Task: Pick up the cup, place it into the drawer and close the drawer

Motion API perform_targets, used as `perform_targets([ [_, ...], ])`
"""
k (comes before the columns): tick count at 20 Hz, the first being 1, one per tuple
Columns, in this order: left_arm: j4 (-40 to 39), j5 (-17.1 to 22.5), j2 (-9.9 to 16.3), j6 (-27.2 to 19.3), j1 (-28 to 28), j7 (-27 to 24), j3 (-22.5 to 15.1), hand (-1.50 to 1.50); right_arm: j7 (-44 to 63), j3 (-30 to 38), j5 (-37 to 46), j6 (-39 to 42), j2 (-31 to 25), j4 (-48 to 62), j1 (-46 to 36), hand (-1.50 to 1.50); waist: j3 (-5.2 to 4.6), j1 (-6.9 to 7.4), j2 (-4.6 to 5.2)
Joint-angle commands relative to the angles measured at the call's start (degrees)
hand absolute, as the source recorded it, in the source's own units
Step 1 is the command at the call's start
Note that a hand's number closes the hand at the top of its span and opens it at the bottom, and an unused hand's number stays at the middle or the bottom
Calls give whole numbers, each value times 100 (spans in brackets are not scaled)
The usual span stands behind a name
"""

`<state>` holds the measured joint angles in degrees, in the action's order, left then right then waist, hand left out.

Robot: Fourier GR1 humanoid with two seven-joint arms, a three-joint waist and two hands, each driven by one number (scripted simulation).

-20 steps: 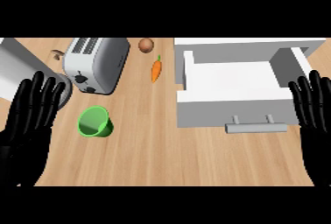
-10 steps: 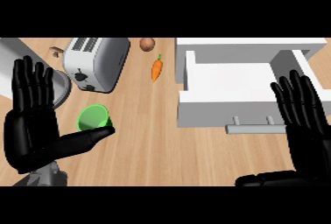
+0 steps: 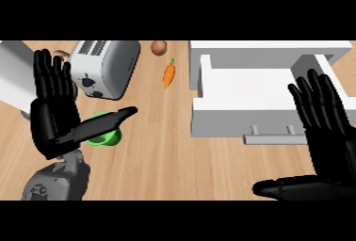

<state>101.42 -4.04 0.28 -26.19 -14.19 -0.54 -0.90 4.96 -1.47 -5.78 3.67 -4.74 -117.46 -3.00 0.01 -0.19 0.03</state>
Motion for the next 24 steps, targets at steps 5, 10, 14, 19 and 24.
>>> perform_targets([
  [5,-953,70,-28,-407,-629,-306,30,-150,4,-53,143,-53,135,14,20,-150,-1,-8,-2],
  [10,-129,-132,-26,-879,-8,226,-645,-150,303,285,-178,69,-37,46,-389,-150,0,14,-7],
  [14,-352,376,97,-193,544,-514,14,-150,-8,67,104,36,110,-215,214,-150,-2,10,-6],
  [19,-299,442,-28,-445,895,-501,-196,-150,7,249,14,150,-17,170,-280,-150,-2,31,-4],
  [24,-759,703,-28,-831,1163,-1080,-532,-150,334,80,161,-68,119,-320,-125,-150,-3,13,-7],
])
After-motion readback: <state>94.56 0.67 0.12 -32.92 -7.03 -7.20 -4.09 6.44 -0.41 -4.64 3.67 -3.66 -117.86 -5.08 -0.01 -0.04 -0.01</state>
